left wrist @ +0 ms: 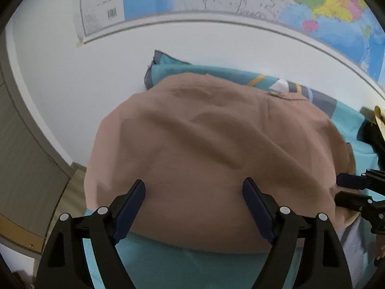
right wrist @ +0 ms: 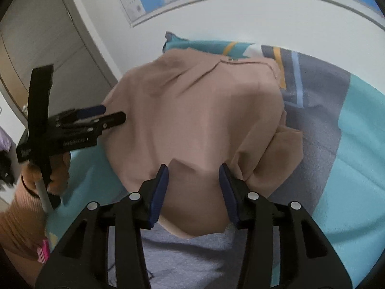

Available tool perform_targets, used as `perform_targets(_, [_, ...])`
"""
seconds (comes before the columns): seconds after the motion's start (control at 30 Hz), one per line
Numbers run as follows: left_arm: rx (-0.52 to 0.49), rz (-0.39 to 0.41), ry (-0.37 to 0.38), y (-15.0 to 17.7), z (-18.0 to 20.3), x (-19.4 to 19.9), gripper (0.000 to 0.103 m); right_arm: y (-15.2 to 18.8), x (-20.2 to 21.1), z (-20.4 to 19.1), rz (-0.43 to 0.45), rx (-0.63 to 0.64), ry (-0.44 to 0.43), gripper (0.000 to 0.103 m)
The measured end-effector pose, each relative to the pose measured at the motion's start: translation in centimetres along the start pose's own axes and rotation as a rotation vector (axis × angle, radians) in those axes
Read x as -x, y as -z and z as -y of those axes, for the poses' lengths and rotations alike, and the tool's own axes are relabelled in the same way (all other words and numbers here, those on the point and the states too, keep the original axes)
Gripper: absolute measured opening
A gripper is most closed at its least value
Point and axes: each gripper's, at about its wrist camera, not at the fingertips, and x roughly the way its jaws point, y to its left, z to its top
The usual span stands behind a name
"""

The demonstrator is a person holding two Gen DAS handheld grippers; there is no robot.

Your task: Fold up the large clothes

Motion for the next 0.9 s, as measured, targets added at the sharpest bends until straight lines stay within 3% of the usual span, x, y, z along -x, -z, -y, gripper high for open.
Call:
perform_targets(0.03, [-0.001, 0.011, -0.006, 0.2, 0.3, 0.6, 0.081, 0.0, 0.5, -0.4, 0.012, 0.012, 0.004, 0.047])
perform_targets(0.13, [0.012, 0.054, -0.011, 1.0, 1.3, 2.6, 0.095, 0.4, 2.4, -1.7, 0.070, 0.042, 0.025, 0.064])
perform_targets(0.2, [0.025, 0.090, -0.014, 1.6, 2.0, 4.0, 0.096, 0.7, 3.4, -2.5, 0.109, 0.056, 0.051, 0.079])
perform_targets(0.3, [0.045, 0.106, -0.026, 2.5, 3.2, 5.3, 0.096, 1.4, 4.6, -4.2, 0.147, 0.096, 0.078, 0.083])
perform_targets(0.33, [0.053, 0.109, -0.029, 2.8, 3.6, 5.7, 0.096, 1.5, 4.7, -4.5, 0.150, 0.107, 0.082, 0.090])
perform_targets(0.4, [0.075, 0.120, -0.037, 3.3, 4.1, 6.4, 0.096, 2.1, 5.3, -5.6, 0.168, 0.140, 0.115, 0.092])
perform_targets(0.67, [0.148, 0.152, -0.070, 4.9, 5.5, 9.5, 0.096, 3.9, 6.9, -6.1, 0.195, 0.123, 0.109, 0.097])
perform_targets(0.9, [0.131, 0.168, -0.108, 5.9, 7.2, 11.0, 0.096, 4.9, 7.6, -6.0, 0.166, 0.082, 0.132, 0.097])
